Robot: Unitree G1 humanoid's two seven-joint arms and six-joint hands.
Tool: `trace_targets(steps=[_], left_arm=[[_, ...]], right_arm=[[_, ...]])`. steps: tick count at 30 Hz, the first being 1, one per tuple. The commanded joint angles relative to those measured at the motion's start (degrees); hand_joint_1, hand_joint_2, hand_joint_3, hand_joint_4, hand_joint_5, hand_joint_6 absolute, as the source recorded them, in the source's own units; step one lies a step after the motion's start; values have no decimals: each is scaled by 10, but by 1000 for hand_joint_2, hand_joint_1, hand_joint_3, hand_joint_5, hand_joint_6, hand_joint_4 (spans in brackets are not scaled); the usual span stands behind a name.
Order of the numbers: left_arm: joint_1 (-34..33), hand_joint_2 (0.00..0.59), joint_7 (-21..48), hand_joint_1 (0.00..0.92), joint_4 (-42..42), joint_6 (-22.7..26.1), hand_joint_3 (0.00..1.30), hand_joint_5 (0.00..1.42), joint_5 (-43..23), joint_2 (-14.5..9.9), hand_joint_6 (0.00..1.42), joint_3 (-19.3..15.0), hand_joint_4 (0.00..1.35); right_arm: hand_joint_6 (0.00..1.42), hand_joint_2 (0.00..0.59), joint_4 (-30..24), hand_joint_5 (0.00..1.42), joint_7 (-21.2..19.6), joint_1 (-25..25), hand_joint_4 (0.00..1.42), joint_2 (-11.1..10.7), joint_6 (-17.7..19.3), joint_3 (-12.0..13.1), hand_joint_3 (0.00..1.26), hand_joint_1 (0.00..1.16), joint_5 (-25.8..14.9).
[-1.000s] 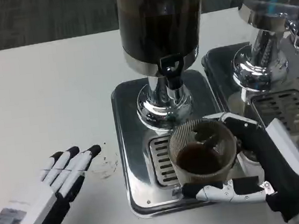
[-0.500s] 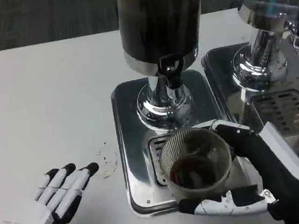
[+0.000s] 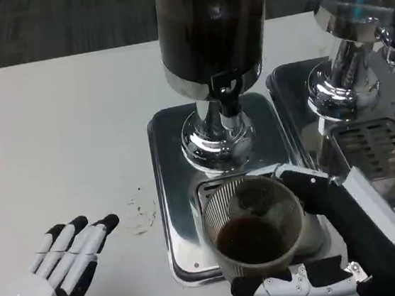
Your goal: Grasp the cup under the faucet to collect the drink, then remove the cup.
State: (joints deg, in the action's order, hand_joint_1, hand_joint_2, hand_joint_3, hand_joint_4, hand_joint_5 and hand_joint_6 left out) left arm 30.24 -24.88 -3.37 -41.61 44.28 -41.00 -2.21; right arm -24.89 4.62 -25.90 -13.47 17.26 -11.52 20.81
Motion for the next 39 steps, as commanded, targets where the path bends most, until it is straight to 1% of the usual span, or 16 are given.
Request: trace_targets(steps=[1, 8, 14, 24, 30, 39], left_arm=[[7, 164, 9, 0, 6, 3, 0, 0, 1, 5, 0, 0, 0], [8, 164, 19, 0, 6, 4, 0, 0, -5, 12, 0, 1, 0], [11, 164, 28, 0, 13, 6, 0, 0, -7, 18, 0, 0, 0], [11, 165, 48, 0, 28, 10, 0, 0, -14, 28, 0, 3, 0], [12, 165, 55, 0, 35, 12, 0, 0, -13, 34, 0, 3, 0], [6, 165, 54, 0, 30, 9, 0, 0, -17, 44, 0, 6, 0]], right_arm=[[953, 97, -16, 818, -2, -1, 792, 7, 10, -5, 683, 1043, -13], [953, 97, -9, 819, -4, 1, 800, 14, 8, -9, 683, 1043, -13], [953, 97, -9, 819, 0, -1, 802, 12, 8, -7, 688, 1043, -19], [968, 96, -10, 826, 5, -5, 820, 6, 12, 8, 695, 1040, -35], [970, 96, -12, 826, 11, -5, 804, 1, 11, 13, 684, 1042, -42], [969, 97, -13, 826, 14, -3, 802, 1, 9, 20, 683, 1042, -47]])
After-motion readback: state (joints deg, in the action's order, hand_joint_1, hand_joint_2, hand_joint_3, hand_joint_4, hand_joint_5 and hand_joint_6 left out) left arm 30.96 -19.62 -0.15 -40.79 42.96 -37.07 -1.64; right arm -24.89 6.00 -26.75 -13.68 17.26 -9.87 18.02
